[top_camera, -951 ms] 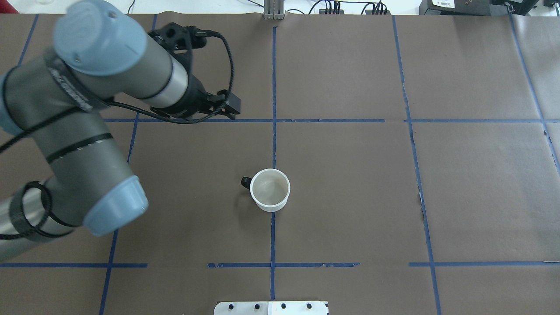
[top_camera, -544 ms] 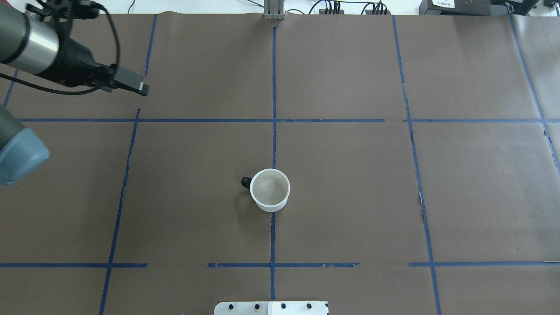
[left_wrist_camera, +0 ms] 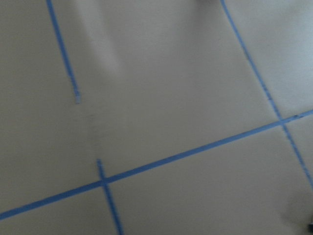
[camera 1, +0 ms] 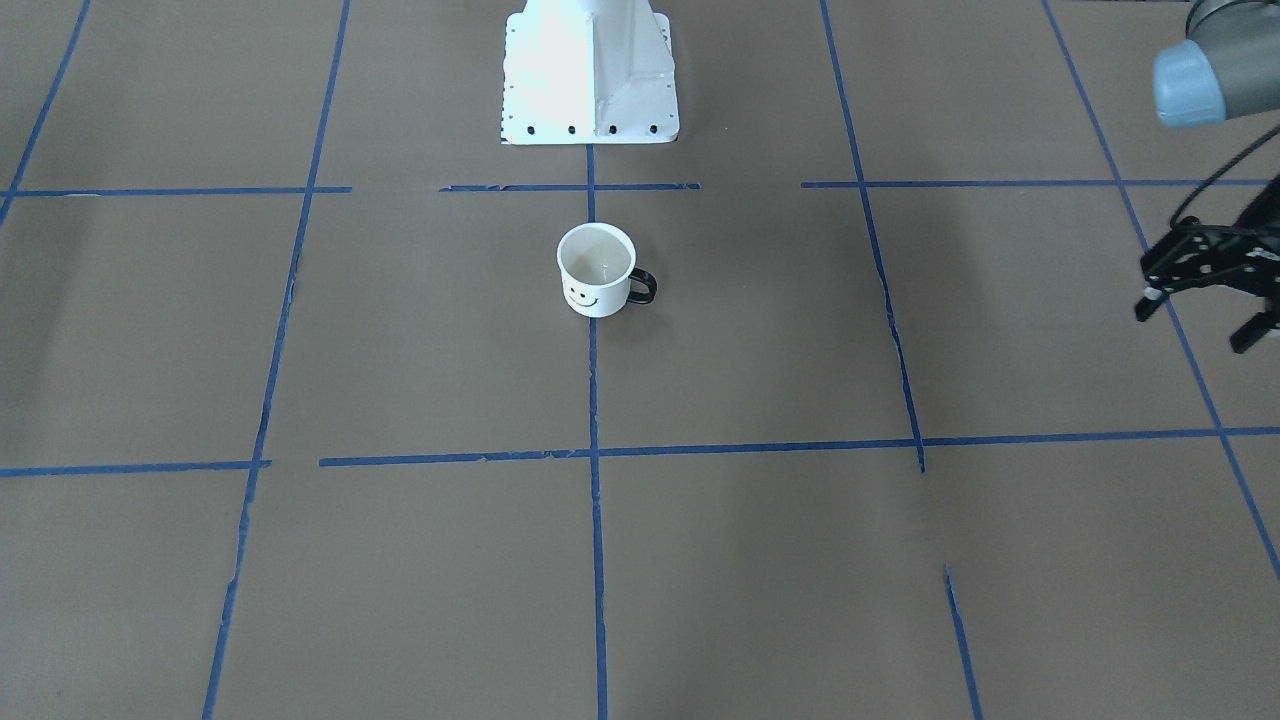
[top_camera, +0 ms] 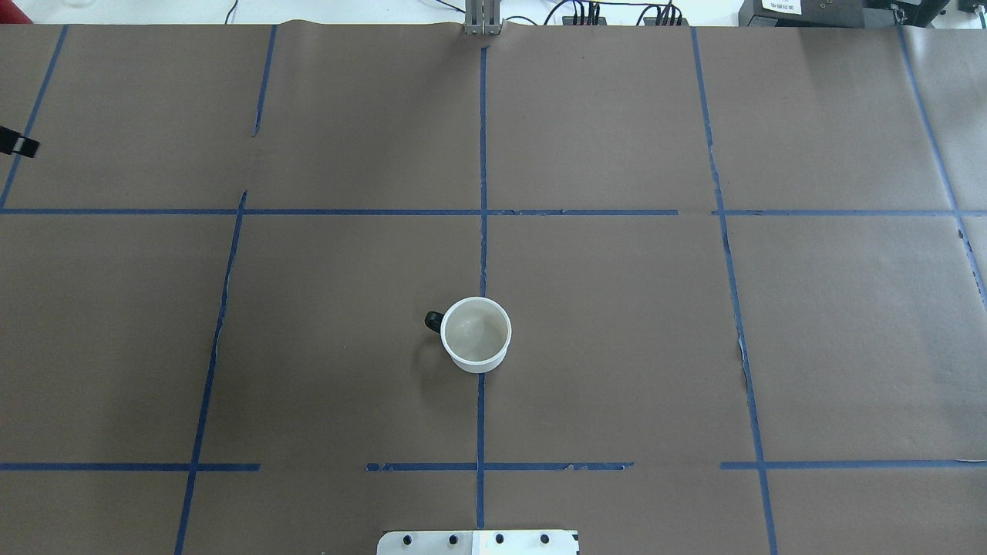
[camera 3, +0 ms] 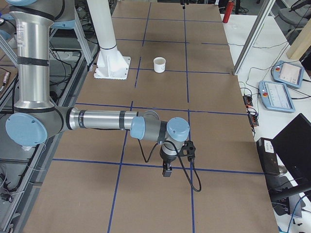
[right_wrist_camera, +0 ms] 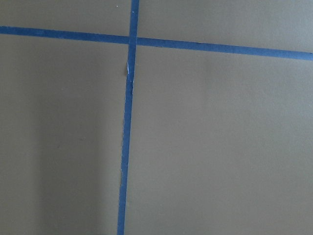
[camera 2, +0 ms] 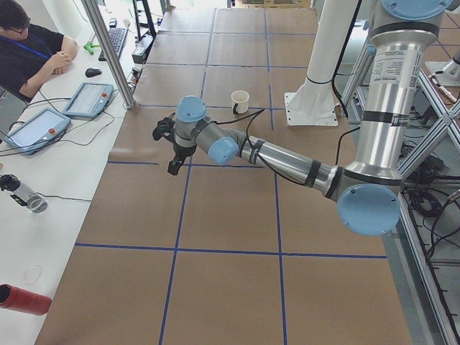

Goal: Flip mug

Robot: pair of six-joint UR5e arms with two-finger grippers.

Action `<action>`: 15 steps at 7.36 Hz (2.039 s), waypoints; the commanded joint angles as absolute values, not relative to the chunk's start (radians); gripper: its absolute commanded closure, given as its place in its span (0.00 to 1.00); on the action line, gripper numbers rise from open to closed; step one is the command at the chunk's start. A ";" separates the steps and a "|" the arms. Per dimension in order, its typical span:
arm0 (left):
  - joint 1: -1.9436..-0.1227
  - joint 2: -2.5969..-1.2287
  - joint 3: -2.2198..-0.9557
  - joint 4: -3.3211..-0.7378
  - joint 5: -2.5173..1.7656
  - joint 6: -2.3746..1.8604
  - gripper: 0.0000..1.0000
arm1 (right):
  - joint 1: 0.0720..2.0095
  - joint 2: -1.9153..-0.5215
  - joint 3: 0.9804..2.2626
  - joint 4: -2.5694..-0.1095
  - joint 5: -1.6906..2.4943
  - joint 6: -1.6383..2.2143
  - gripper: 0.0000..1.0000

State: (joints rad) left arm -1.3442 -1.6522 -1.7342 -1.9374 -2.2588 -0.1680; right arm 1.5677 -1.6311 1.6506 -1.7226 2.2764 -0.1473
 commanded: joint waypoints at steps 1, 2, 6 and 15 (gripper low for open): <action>-1.515 -1.605 -1.591 -1.858 -2.235 -0.002 0.00 | 1.568 -1.631 1.651 -1.723 2.276 -0.147 0.00; -1.526 -1.606 -1.579 -1.732 -2.233 0.003 0.00 | 1.568 -1.632 1.651 -1.723 2.276 -0.147 0.00; -1.588 -1.571 -1.582 -1.635 -2.449 0.003 0.00 | 1.568 -1.632 1.651 -1.723 2.276 -0.147 0.00; -1.588 -1.522 -1.617 -1.646 -2.326 0.003 0.00 | 1.568 -1.632 1.651 -1.723 2.276 -0.147 0.00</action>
